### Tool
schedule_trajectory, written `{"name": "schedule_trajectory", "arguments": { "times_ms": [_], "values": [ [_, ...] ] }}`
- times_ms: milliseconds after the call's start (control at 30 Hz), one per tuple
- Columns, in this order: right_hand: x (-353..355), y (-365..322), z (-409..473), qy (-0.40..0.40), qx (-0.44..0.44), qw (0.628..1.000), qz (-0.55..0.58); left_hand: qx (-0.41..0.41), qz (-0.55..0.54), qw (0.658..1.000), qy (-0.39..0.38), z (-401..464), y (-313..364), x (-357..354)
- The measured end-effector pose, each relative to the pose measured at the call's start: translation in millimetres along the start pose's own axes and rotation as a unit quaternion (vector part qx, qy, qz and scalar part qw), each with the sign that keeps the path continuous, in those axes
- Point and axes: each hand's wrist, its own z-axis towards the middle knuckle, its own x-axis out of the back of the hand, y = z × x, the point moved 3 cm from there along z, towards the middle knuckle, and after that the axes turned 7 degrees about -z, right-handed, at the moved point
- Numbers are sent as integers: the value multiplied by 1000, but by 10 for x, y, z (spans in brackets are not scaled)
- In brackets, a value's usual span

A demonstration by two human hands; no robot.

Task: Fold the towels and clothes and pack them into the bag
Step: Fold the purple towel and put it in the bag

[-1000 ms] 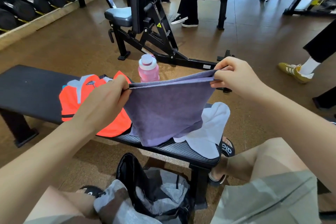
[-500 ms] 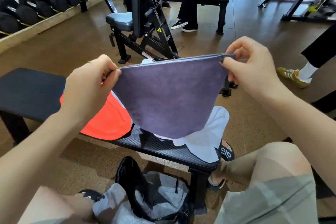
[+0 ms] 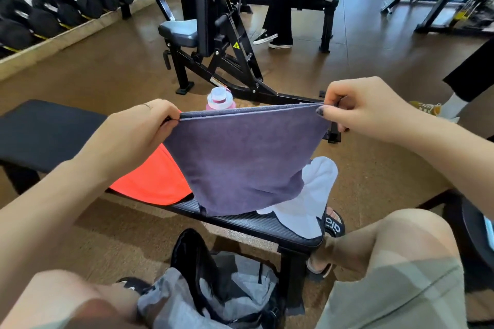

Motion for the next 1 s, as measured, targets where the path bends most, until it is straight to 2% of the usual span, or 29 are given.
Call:
{"name": "schedule_trajectory", "arguments": {
  "times_ms": [133,267,467,567,733,867,933,1000],
  "values": [
    [8,5,12,5,-44,996,84,28,-32,999,30,5,-45,-20],
    [2,28,35,2,-67,985,156,54,-73,991,98,6,-58,9],
    [9,88,77,54,-78,982,165,44,-119,989,80,24,-83,-9],
    [20,98,62,67,-87,981,161,40,-108,991,75,36,-64,-7],
    [50,108,39,119,-106,956,245,66,-126,977,158,71,-14,99],
    [-111,196,-1,97,-124,962,223,62,-118,982,133,91,18,36],
    [-114,262,3,107,-141,961,213,60,-151,977,138,115,82,43],
    [-130,291,26,62,-158,975,146,66,-203,968,135,157,192,39]
  ]
}}
